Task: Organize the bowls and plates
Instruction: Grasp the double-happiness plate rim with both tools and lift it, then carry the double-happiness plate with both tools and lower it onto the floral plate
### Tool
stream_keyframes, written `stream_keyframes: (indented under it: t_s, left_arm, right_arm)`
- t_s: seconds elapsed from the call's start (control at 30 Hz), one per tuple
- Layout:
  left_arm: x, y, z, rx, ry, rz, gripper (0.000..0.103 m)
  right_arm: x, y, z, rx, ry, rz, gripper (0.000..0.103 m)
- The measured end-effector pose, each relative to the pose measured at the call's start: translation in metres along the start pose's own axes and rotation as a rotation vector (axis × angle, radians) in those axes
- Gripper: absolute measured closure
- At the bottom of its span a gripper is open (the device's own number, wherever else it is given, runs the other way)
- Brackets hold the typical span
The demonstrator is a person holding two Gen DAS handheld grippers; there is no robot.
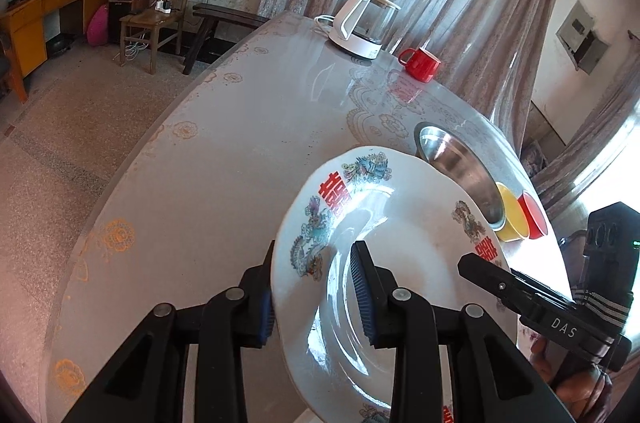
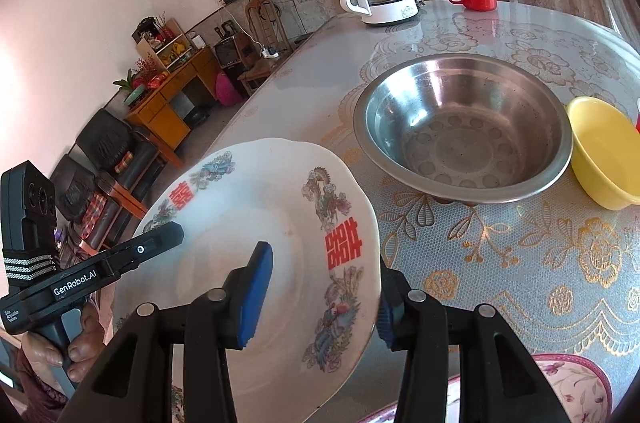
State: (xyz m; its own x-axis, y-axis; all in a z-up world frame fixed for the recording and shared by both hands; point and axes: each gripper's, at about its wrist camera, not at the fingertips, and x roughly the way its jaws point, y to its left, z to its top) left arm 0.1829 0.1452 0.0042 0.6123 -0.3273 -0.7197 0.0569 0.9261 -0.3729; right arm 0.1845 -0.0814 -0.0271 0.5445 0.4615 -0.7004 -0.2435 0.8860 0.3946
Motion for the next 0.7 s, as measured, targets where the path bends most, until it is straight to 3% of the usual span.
stream_keyframes:
  t_s: [0.3, 0.7]
  left_arm:
    - [-0.024, -0.039, -0.027, 0.067, -0.017, -0.036, 0.07]
    - [-0.034, -0.107, -0.073, 0.17, 0.022, -0.114, 0.07]
  right_arm:
    - [-0.046, -0.013, -0.025, 0.037, -0.029, -0.003, 0.056]
    - [-0.113, -0.049, -0.073, 0.098, -0.072, -0.056, 0.056]
